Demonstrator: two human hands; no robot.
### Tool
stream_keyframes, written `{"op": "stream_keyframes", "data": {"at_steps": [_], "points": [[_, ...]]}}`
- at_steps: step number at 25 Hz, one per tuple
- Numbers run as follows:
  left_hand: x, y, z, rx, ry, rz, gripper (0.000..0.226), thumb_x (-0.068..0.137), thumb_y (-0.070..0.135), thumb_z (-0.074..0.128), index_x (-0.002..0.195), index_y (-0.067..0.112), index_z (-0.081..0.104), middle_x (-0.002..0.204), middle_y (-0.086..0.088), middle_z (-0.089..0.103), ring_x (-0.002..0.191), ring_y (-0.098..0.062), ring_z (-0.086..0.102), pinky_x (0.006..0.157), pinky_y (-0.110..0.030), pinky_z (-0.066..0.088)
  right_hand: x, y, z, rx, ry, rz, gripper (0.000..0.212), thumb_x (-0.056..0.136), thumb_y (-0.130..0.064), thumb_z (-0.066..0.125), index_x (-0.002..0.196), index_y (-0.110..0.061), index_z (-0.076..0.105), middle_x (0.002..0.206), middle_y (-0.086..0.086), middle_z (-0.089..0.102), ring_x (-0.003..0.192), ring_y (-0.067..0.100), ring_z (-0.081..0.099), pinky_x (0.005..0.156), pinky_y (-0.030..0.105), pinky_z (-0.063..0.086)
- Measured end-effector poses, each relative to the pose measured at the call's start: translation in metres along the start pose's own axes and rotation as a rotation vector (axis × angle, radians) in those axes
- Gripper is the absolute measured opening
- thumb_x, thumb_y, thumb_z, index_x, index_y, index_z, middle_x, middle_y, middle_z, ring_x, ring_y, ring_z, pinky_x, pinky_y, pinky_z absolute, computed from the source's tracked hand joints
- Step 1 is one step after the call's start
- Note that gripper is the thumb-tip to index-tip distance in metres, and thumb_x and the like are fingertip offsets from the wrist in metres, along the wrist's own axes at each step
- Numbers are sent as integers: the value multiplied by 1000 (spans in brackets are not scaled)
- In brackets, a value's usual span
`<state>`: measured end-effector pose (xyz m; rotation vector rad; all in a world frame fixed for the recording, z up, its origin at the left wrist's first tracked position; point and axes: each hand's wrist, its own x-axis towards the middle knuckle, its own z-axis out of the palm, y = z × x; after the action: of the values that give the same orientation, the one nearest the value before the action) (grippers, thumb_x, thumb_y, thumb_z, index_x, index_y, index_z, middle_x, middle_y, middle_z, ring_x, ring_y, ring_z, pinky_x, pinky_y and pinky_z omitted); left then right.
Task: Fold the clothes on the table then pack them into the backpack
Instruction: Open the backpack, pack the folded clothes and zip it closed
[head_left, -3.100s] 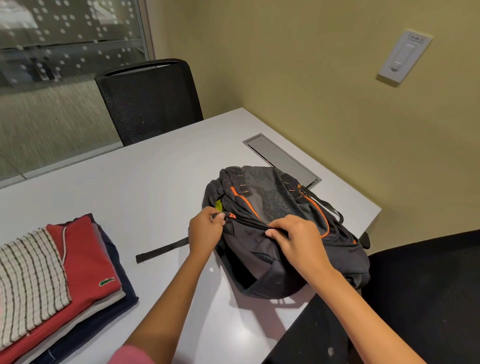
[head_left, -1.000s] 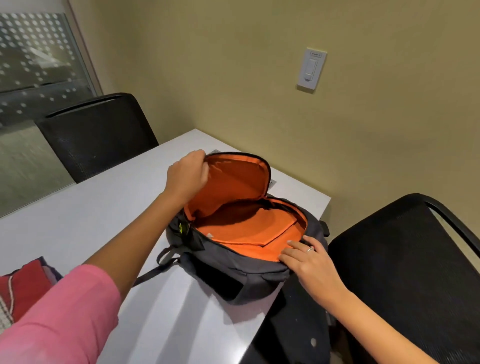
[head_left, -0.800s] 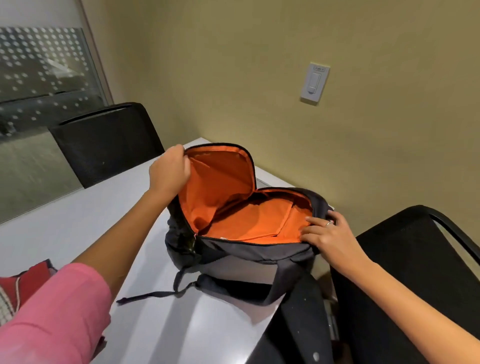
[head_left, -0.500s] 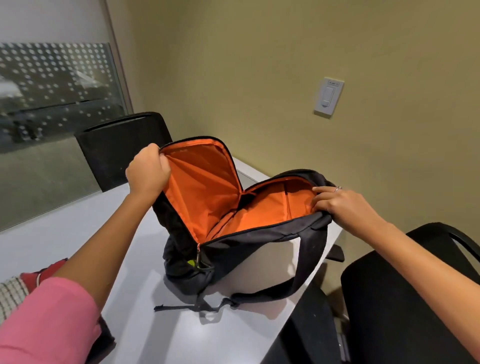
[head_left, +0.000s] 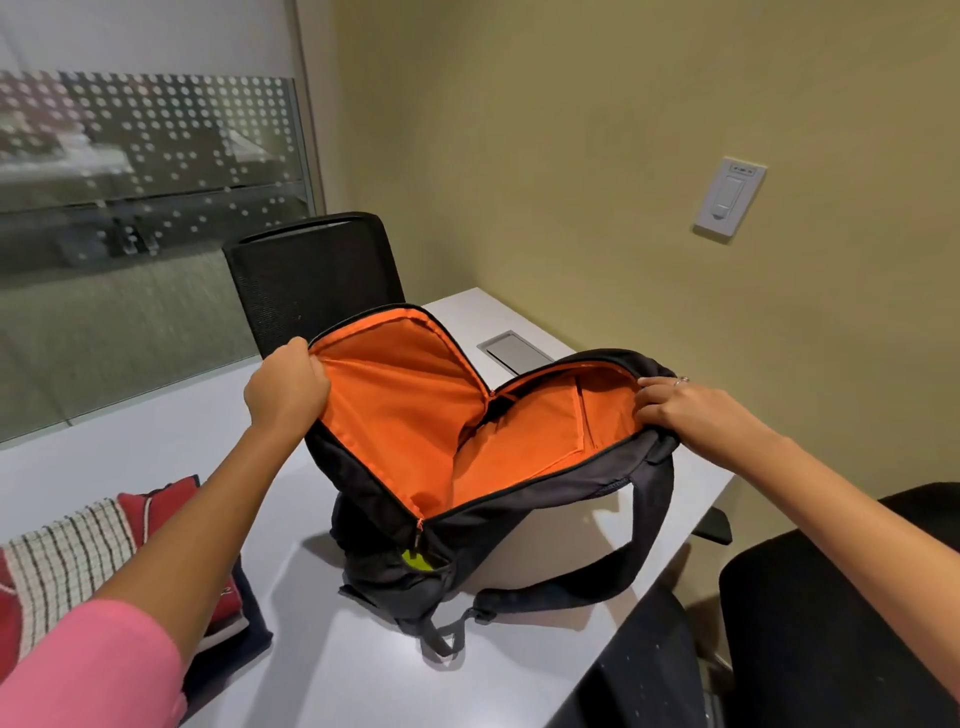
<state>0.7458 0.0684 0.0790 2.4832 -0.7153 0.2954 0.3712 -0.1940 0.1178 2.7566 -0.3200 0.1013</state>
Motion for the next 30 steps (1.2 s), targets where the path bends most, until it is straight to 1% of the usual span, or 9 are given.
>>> {"op": "stream_keyframes", "data": {"at_steps": [3,6,10,13,16,19,21,26,30], "points": [[-3,-3,4,-5,-40,-3,15,96,15,37,84,7,44,85,-17,56,70,-32,46,59,-37,34,2,1,-3,-143,37,14,47,58,10,70,98,-16,71,122,18,61,111,36,61,67,40,55],[-7,7,2,-34,-92,15,18,96,18,36,99,5,49,95,-18,61,74,-31,48,62,-36,36,10,-3,-19,-242,-70,93,70,62,10,68,125,-21,61,136,19,50,122,37,52,74,43,53],[-22,25,-7,-136,-178,33,41,97,32,42,132,12,41,113,-14,62,94,-33,58,71,-36,40,31,-18,-49,-192,-318,218,58,93,-12,49,143,-38,34,139,3,38,132,25,36,95,35,42],[-38,34,-7,-211,-239,80,54,95,45,45,139,16,34,115,-10,62,96,-28,60,74,-36,45,57,-47,-62,-32,-195,239,58,91,-3,42,140,-34,41,139,3,42,127,29,41,95,38,42],[-57,37,-10,-268,-319,138,68,91,60,45,143,21,26,129,-6,56,108,-26,59,87,-42,51,91,-99,-68,193,91,155,57,79,7,52,129,-20,56,129,10,54,110,38,54,84,46,48],[-77,26,-19,-309,-340,183,71,89,65,44,144,25,23,132,-1,52,111,-21,58,88,-40,50,130,-157,-72,357,337,88,40,80,-5,59,119,-13,62,116,11,61,98,40,59,74,48,51],[-88,9,-23,-317,-327,200,67,91,61,45,144,27,23,131,1,51,110,-19,57,85,-35,49,155,-191,-75,424,377,138,36,84,-15,58,120,-13,60,117,10,60,99,39,57,75,48,51],[-98,-93,-22,-237,-311,31,57,95,45,49,143,21,30,134,-1,50,119,-23,50,91,-39,47,200,-269,-56,510,229,118,36,89,-23,59,125,-19,58,126,5,56,116,34,48,87,45,43],[-111,-195,-12,94,-337,-295,59,96,40,44,147,16,27,154,-8,26,142,-31,19,111,-48,25,236,-337,-7,693,-106,1,39,92,-25,56,131,-19,53,131,5,51,119,33,47,95,43,41]]}}
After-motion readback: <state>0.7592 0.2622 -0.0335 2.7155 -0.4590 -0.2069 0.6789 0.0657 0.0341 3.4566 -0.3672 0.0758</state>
